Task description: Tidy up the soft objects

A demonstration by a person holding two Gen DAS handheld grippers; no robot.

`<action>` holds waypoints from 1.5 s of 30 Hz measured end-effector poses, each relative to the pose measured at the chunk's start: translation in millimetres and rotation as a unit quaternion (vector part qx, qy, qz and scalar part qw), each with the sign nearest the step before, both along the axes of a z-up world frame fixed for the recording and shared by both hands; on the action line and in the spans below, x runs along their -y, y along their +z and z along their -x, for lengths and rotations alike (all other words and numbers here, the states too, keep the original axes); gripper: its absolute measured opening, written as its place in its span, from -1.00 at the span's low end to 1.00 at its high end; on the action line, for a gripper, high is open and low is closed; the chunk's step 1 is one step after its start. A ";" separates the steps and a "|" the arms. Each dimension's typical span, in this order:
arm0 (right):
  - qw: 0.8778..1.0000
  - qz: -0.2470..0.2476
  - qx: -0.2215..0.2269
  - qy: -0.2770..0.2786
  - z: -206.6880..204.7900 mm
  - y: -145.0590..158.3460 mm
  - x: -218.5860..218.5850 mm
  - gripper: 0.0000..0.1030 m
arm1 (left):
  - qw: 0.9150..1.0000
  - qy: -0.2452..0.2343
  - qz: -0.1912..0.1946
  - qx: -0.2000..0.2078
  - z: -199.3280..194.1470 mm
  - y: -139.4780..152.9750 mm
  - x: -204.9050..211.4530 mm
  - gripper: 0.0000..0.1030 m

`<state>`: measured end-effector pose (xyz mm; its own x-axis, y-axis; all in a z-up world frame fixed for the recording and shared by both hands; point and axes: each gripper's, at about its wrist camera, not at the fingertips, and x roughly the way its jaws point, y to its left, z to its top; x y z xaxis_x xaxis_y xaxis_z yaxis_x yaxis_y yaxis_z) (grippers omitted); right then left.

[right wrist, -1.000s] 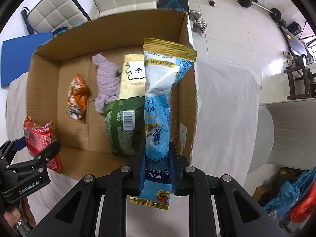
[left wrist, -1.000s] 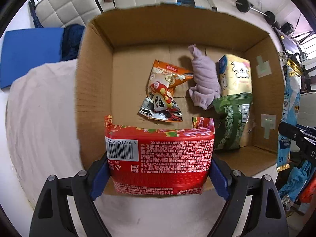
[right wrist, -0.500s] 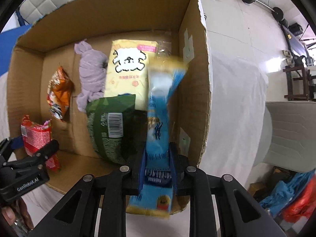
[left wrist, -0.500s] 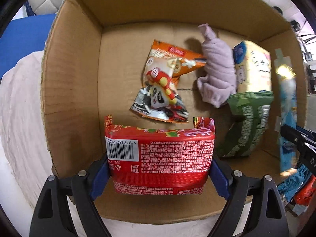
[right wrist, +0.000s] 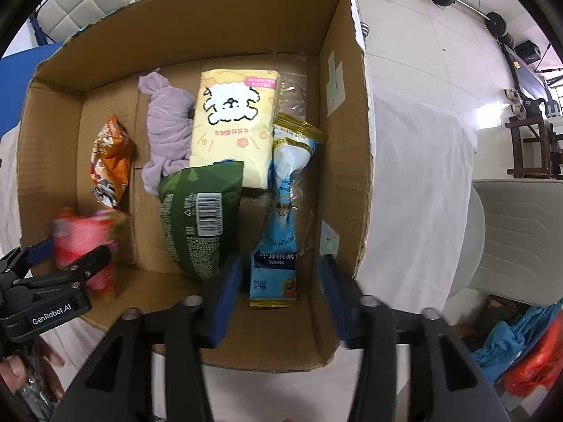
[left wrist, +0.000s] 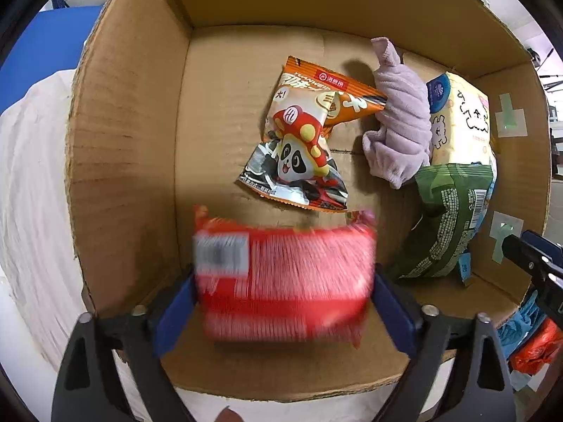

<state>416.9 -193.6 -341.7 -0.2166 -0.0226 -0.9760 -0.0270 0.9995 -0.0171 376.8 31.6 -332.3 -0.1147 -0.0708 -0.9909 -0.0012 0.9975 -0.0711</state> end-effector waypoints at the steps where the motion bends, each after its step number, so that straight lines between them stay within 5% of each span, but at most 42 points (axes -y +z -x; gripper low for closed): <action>1: 1.000 -0.008 0.002 0.000 0.8 2.1 -1.0 0.35 | 1.000 0.000 0.001 0.002 0.9 2.0 -1.2 0.88; 10: 1.000 -0.014 0.007 -0.005 12.5 11.6 -3.2 0.40 | 1.000 0.007 -0.004 0.027 11.0 28.9 -4.6 0.88; 12: 1.000 -0.025 0.007 -0.009 16.7 13.8 -3.1 0.78 | 0.999 0.007 -0.007 0.038 13.4 37.9 -3.9 0.88; 15: 0.999 -0.039 0.008 -0.012 22.8 17.7 -7.4 1.00 | 0.998 0.009 -0.010 0.057 16.0 54.1 -0.9 0.88; 35: 0.996 -0.041 0.084 -0.012 65.7 77.5 -27.9 1.00 | 0.989 0.000 -0.022 0.144 61.8 134.7 7.8 0.88; 45: 0.988 -0.050 0.145 -0.020 108.5 146.4 -26.7 1.00 | 0.977 0.010 -0.024 0.212 104.7 201.6 -0.5 0.88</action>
<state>308.4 -166.9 -195.3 0.0731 0.0801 -0.9941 0.0035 0.9967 0.0806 272.1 32.1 -130.8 0.3080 -0.0214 -0.9511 -0.0012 0.9997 -0.0228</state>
